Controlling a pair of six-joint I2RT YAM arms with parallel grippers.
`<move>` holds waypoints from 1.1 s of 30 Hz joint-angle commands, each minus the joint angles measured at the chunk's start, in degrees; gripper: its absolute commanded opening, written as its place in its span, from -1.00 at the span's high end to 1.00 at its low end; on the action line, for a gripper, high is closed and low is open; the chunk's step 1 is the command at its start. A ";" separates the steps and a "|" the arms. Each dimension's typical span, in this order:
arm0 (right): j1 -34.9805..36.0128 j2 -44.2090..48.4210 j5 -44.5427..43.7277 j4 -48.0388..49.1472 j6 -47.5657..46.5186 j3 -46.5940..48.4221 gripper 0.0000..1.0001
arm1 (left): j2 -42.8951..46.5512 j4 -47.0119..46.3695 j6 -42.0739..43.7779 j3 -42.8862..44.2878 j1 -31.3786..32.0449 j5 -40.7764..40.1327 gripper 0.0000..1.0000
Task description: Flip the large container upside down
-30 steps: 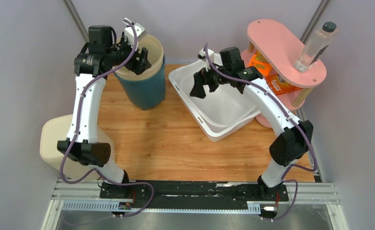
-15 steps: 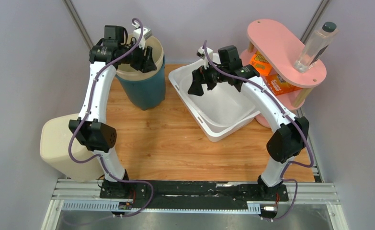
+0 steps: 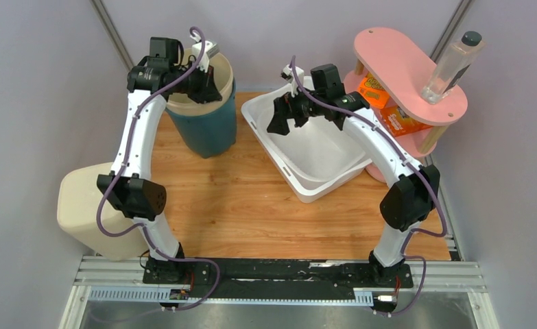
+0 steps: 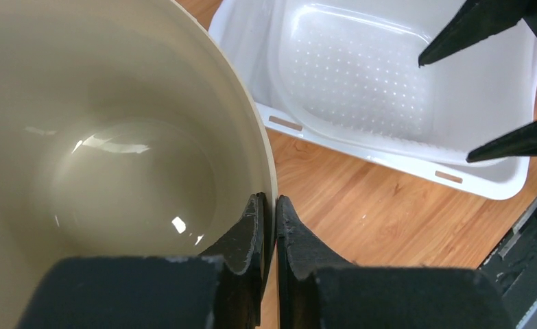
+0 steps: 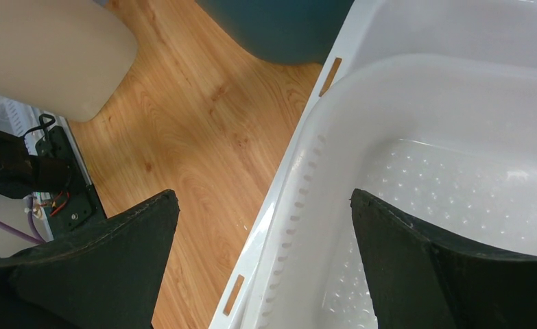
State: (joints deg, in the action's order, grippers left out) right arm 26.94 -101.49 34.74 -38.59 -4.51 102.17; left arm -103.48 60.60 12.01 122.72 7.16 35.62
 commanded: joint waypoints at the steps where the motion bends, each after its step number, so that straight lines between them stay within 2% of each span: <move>1: 1.33 -3.29 -1.70 4.44 5.06 4.83 -0.99 | 5.31 2.05 2.14 2.13 0.22 -0.82 0.93; 5: 4.87 -7.37 -7.01 5.49 7.75 11.47 -0.99 | 8.83 2.29 4.60 2.61 0.22 -2.73 0.99; 8: 6.33 -10.87 -11.15 6.23 13.98 16.46 -1.00 | 11.68 2.71 6.44 2.02 0.22 -3.60 0.99; 13: 7.19 -17.58 -3.44 9.78 22.87 25.08 -1.00 | 15.71 1.78 8.88 -2.07 0.22 -6.95 0.99; 19: 9.71 -19.43 4.54 13.80 27.06 26.63 -1.00 | 18.77 0.61 8.65 -4.39 0.22 -9.55 0.99; 24: 10.77 -20.16 7.63 15.67 28.74 26.55 -1.00 | 19.25 0.67 7.31 -4.39 0.22 -9.78 0.99; 33: 12.02 -24.13 7.93 17.60 31.58 29.31 -1.00 | 19.64 -0.13 4.32 -4.92 0.22 -9.09 0.99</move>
State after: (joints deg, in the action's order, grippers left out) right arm 38.22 -123.48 41.65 -24.34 23.88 127.68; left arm -87.33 68.79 15.55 116.77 7.27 26.28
